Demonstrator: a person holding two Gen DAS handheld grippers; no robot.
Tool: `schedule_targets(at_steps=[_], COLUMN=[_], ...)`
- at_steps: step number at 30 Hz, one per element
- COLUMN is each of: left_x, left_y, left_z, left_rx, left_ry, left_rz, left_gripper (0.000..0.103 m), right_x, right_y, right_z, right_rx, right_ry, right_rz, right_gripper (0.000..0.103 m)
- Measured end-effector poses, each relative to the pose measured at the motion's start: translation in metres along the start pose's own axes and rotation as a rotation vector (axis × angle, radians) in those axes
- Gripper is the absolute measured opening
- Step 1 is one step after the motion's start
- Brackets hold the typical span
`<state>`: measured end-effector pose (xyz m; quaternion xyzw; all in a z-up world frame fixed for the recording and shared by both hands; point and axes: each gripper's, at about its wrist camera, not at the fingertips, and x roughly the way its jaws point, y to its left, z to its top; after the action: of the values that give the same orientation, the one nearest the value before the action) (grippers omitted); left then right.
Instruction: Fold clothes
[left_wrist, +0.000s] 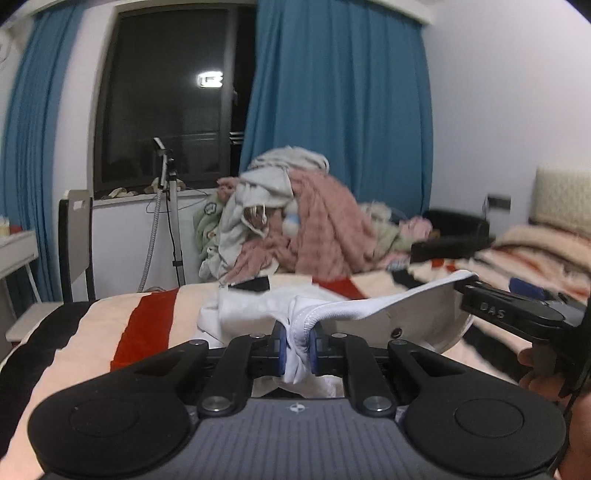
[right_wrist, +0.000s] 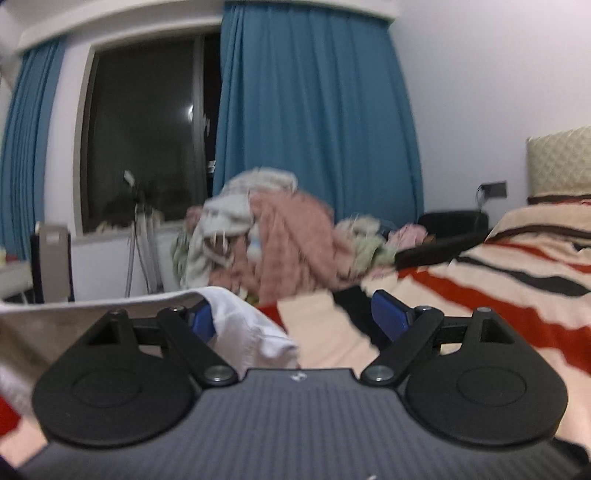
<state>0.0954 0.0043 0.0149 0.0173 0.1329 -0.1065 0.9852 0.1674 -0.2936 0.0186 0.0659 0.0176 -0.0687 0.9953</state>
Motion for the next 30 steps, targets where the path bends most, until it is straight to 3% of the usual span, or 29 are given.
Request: schedule_targets(at_steps=[7,11,14,21,27,30], left_x=[-0.079,-0.107,-0.105,-0.086,-0.087,-0.082], left_y=[0.015,0.025,0.028,0.039,0.020,0.007], left_z=[-0.001,-0.016,-0.030,-0.039,-0.038,-0.039], left_rx=[-0.075,-0.120,-0.117,-0.162,-0.092,-0.058], left_ry=[-0.028,0.044,0.133,0.188,0.145,0.132], left_rz=[-0.040,-0.050,-0.031,-0.057,-0.127,-0.134], left_gripper=[0.012,0.013,0.014,0.019,0.030,0.049], right_x=[-0.074,-0.094,-0.086,-0.109,-0.130,-0.130], right_y=[-0.012,-0.004,-0.003,0.009,0.001,-0.002], right_z=[0.026,0.011,-0.008,0.011,0.030,0.032], right_rx=[-0.006,-0.085,-0.052,-0.059,-0.057,-0.059], right_ry=[0.012,0.148,0.254,-0.031,-0.159,-0.159], right_rz=[0.009,-0.001,0.005,0.039,0.039,0.045], right_gripper=[0.087,0.087,0.086,0.086,0.087,0.087])
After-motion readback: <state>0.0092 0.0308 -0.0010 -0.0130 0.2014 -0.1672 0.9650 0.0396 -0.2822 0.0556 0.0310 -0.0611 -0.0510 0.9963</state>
